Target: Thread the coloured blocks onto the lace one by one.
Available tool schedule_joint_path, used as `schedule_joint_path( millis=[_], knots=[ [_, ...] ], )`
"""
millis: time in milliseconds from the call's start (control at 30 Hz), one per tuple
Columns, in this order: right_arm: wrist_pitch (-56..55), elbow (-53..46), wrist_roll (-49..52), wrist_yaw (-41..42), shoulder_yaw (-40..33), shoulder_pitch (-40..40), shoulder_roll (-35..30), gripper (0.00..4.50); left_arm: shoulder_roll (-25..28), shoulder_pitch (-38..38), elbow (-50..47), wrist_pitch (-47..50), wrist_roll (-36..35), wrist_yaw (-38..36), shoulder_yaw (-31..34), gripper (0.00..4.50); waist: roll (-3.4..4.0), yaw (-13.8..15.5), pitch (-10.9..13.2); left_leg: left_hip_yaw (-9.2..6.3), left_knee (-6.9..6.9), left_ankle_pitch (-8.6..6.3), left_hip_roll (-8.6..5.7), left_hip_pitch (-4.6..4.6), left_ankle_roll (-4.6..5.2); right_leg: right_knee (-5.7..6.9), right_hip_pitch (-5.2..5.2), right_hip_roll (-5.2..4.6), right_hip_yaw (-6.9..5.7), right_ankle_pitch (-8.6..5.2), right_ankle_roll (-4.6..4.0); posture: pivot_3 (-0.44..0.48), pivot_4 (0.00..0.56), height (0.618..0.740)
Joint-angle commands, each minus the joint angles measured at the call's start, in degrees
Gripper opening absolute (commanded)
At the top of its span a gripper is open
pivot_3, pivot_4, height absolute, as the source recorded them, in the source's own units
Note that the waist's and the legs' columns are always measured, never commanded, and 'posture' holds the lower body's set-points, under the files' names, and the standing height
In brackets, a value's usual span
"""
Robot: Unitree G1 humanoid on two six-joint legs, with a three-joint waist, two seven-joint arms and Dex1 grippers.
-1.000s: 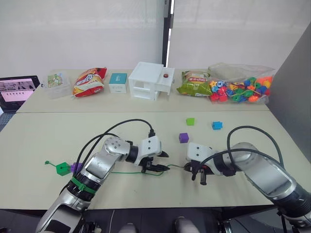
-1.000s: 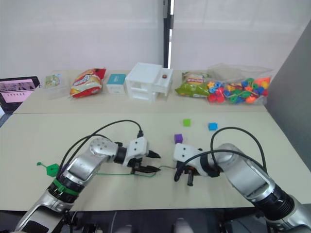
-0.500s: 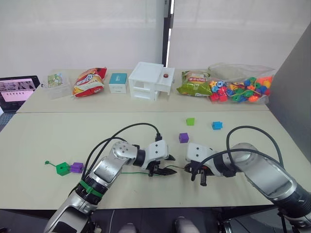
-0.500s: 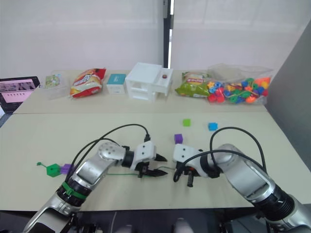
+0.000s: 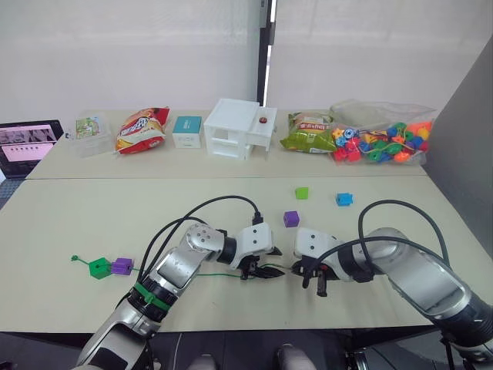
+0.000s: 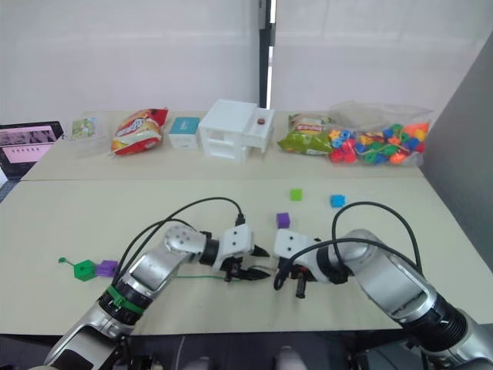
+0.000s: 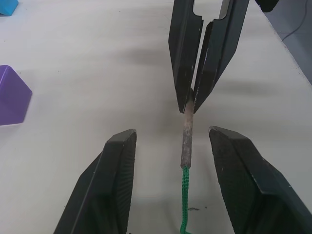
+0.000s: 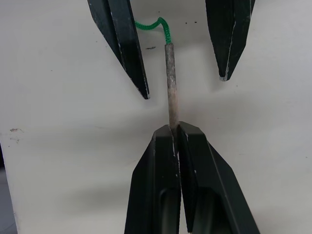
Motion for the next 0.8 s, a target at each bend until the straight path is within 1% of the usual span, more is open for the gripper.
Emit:
schedule_joint_path(
  millis=[33,67,133,200,567,633,733,767,800],
  knots=[
    [0.1,-1.8,0.2,-0.1,-0.6,-0.6,-0.7,0.0,-0.1,-0.7,-1.0,0.3,-0.3,0.0,0.5,1.6,0.0,0.0,0.0,0.0,0.0,0.0,0.0,0.0,0.0,0.0,0.0,0.0,0.0,0.0,0.0,0.0,0.15,0.74],
    [0.1,-1.8,0.3,-0.1,-0.7,-0.6,-0.7,0.0,0.1,-0.6,-1.1,0.4,-0.3,-0.2,0.4,1.34,0.0,0.0,0.0,0.0,0.0,0.0,0.0,0.0,0.0,-0.01,0.0,0.0,0.0,0.0,0.0,0.0,0.15,0.74],
    [0.1,-1.8,0.3,-0.2,-0.7,-0.6,-0.7,0.0,0.2,-0.4,-1.3,0.5,-0.3,-0.4,0.3,0.57,0.0,0.0,0.0,0.0,0.0,0.0,0.0,0.0,0.0,-0.01,0.0,0.0,0.0,0.0,0.0,0.0,0.15,0.74],
    [0.0,-1.7,0.3,-0.2,-0.7,-0.6,-0.8,0.0,0.2,-0.4,-1.2,0.4,-0.2,-0.4,0.2,0.03,0.0,0.0,0.0,0.0,0.0,0.0,0.0,0.0,0.0,0.0,0.0,0.0,0.0,0.0,0.0,0.0,0.15,0.74],
    [-0.5,-1.8,0.2,-0.2,-0.2,-0.4,-1.5,0.0,0.1,-0.7,-0.9,0.8,-0.7,-0.7,0.4,0.03,0.0,0.0,0.0,0.0,0.0,0.0,0.0,0.0,0.0,-0.01,0.0,0.0,0.0,0.0,0.0,0.0,0.15,0.74],
    [-1.0,-1.5,-0.7,-1.4,-0.5,-0.1,-1.3,0.0,0.3,-0.7,-1.0,0.9,-0.9,-0.9,0.6,0.03,0.0,0.0,0.0,0.0,0.0,0.0,0.0,0.0,0.0,-0.01,0.0,0.0,0.0,0.0,0.0,0.0,0.15,0.74],
    [-1.2,-2.2,0.0,-2.9,-2.9,1.7,-1.1,0.94,1.0,-0.3,-1.3,1.1,-1.3,-1.4,0.9,0.0,0.0,0.0,0.0,0.0,0.0,0.0,0.0,0.0,0.0,0.0,0.0,0.0,0.0,0.0,0.0,0.0,0.15,0.74],
    [-1.0,-2.8,0.5,-3.0,-3.9,2.7,-1.5,1.36,1.3,-0.2,-1.5,1.3,-1.4,-1.5,1.0,0.0,0.0,0.0,0.0,0.0,0.0,0.0,0.0,0.0,0.0,-0.01,0.0,0.0,0.0,0.0,0.0,0.0,0.15,0.74],
    [-0.6,-3.4,1.1,-3.5,-5.3,3.9,-1.6,1.65,1.6,0.0,-1.9,1.5,-1.6,-1.7,1.2,0.0,0.0,0.0,0.0,0.0,0.0,0.0,0.0,0.0,0.0,0.0,0.0,0.0,0.0,0.0,0.0,0.0,0.15,0.74]
  ],
)
